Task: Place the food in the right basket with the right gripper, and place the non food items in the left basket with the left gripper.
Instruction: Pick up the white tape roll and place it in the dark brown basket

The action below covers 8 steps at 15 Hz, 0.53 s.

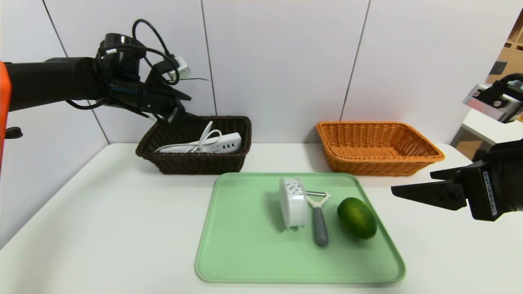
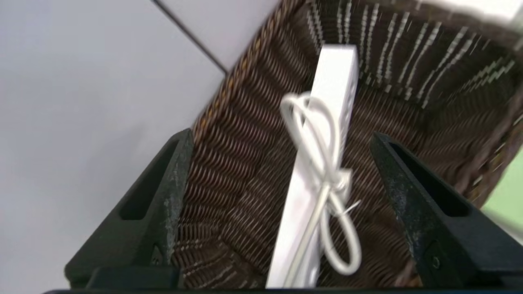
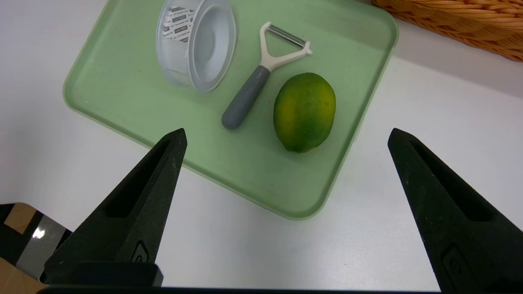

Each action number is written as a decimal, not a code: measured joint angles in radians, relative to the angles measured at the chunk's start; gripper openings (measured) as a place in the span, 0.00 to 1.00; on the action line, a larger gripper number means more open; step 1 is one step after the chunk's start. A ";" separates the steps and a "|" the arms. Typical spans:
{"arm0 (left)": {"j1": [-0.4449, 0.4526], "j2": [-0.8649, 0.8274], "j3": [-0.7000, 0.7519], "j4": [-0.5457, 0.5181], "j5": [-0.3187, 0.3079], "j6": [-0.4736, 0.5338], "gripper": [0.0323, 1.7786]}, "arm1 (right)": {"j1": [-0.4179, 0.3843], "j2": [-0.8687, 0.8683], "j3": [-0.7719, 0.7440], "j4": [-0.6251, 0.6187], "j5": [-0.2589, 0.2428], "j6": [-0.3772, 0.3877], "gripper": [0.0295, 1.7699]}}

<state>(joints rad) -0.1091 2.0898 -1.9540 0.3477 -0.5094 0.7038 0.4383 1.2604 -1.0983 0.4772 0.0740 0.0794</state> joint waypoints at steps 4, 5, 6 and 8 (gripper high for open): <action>-0.070 -0.063 0.002 0.022 0.022 -0.214 0.90 | 0.000 -0.006 0.000 -0.001 -0.001 0.001 0.96; -0.098 -0.080 0.003 0.040 0.050 -0.281 0.91 | 0.000 -0.006 0.000 -0.001 -0.001 0.002 0.96; -0.127 -0.096 0.004 0.064 0.087 -0.343 0.91 | 0.000 -0.006 0.001 -0.008 -0.002 0.002 0.96; -0.199 -0.133 0.024 0.115 0.178 -0.480 0.92 | 0.000 -0.007 0.008 -0.018 -0.003 0.003 0.96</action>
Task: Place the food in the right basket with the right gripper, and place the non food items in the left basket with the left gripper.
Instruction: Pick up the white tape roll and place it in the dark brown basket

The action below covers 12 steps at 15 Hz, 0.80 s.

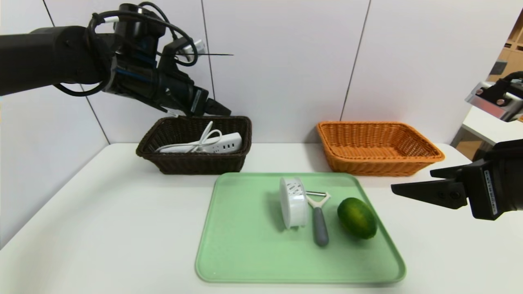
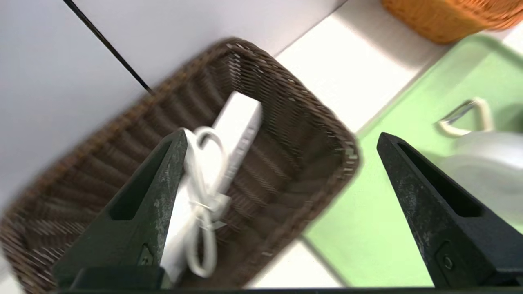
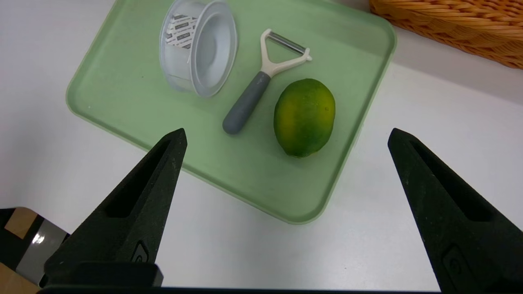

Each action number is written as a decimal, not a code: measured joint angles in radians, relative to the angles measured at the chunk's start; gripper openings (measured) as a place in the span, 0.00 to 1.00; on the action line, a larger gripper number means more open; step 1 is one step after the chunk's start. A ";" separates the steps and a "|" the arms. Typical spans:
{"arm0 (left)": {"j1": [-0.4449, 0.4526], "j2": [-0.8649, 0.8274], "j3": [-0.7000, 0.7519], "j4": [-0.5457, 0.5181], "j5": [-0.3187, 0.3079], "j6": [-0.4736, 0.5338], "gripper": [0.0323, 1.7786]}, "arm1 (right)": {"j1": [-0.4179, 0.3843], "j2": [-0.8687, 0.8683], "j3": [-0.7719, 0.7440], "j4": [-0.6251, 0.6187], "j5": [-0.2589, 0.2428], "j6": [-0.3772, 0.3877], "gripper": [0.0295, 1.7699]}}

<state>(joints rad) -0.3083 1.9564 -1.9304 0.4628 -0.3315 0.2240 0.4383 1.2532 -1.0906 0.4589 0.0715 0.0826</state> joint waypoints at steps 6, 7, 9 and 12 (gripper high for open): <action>-0.225 -0.115 0.131 0.059 0.205 -0.312 0.94 | -0.001 -0.001 0.004 -0.005 0.000 0.000 0.96; -0.263 -0.126 0.142 0.060 0.270 -0.349 0.94 | -0.002 -0.002 0.004 -0.004 -0.001 0.000 0.96; -0.334 -0.137 0.154 0.088 0.385 -0.414 0.94 | -0.004 -0.004 0.007 -0.004 -0.004 0.001 0.96; -0.419 -0.136 0.161 0.163 0.476 -0.520 0.95 | -0.020 -0.017 0.012 -0.002 0.000 0.000 0.96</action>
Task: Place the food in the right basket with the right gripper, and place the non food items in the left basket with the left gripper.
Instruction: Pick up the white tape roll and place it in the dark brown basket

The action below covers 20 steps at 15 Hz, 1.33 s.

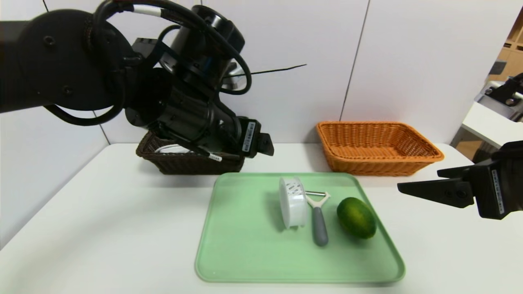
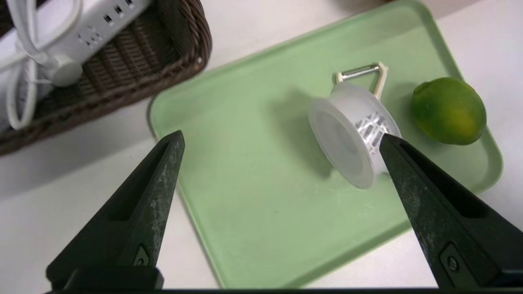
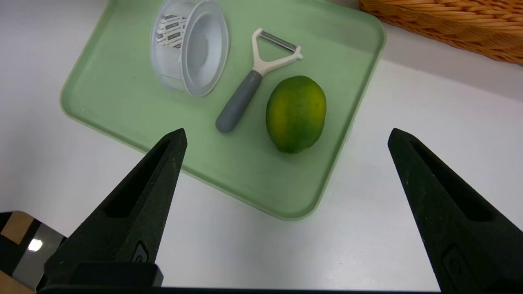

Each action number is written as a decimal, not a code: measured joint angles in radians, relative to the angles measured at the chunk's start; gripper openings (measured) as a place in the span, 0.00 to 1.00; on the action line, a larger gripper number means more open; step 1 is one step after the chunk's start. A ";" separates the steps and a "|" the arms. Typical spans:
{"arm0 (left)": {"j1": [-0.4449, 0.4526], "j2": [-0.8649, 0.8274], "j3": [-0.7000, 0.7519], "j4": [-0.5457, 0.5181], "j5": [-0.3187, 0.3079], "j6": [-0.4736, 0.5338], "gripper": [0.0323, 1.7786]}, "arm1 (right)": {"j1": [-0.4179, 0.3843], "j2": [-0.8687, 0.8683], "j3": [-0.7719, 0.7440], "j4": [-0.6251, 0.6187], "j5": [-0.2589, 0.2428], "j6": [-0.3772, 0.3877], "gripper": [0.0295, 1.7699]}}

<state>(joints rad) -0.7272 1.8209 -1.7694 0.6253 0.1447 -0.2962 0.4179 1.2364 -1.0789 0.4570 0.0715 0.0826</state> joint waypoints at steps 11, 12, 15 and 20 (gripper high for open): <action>-0.196 0.139 -0.029 0.030 0.122 -0.200 0.95 | -0.012 -0.131 0.023 0.021 0.016 -0.005 0.96; -0.208 0.160 -0.045 0.031 0.126 -0.210 0.95 | -0.012 -0.141 0.025 0.021 0.017 -0.006 0.96; -0.230 0.217 -0.081 0.031 0.161 -0.230 0.95 | -0.012 -0.166 0.027 0.022 0.019 -0.007 0.96; -0.235 0.301 -0.155 0.069 0.174 -0.249 0.95 | -0.012 -0.190 0.030 0.022 0.018 -0.007 0.96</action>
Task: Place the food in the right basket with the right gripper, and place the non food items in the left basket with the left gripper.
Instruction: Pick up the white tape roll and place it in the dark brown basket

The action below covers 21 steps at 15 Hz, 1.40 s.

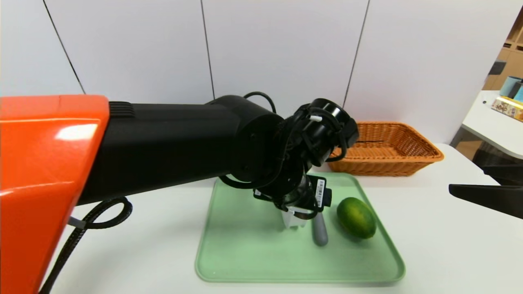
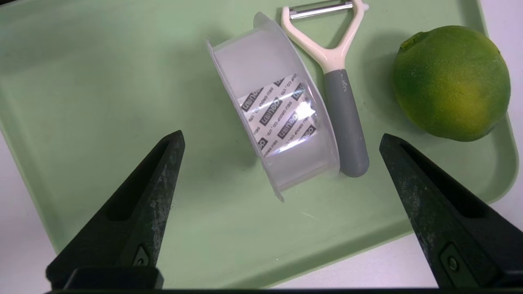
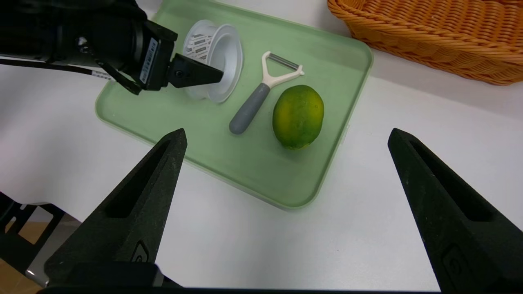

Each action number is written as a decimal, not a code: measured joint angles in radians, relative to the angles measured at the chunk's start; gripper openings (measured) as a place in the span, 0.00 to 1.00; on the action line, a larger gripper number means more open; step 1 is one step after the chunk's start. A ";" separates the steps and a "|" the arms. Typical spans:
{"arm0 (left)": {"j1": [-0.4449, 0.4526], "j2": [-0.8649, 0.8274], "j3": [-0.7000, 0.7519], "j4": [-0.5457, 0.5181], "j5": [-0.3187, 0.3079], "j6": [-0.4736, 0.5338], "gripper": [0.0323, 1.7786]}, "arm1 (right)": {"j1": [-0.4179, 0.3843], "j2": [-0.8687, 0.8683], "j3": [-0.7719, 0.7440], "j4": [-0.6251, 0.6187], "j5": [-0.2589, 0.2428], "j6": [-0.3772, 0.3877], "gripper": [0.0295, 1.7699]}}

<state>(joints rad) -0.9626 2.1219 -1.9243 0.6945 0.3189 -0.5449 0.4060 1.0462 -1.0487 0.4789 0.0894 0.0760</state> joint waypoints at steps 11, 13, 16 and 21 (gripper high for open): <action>0.029 0.083 -0.015 -0.028 0.055 -0.145 0.95 | 0.000 -0.013 0.018 -0.002 -0.001 0.000 0.96; 0.030 0.083 -0.015 -0.029 0.057 -0.156 0.95 | 0.000 -0.013 0.018 -0.002 -0.001 0.000 0.96; 0.029 0.080 -0.015 -0.030 0.057 -0.156 0.72 | 0.000 -0.013 0.018 -0.001 -0.001 0.001 0.96; 0.028 0.078 -0.015 -0.025 0.057 -0.150 0.37 | 0.000 -0.013 0.018 -0.001 -0.001 0.001 0.96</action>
<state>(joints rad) -0.9343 2.1996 -1.9391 0.6696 0.3762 -0.6951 0.4060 1.0328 -1.0304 0.4777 0.0879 0.0768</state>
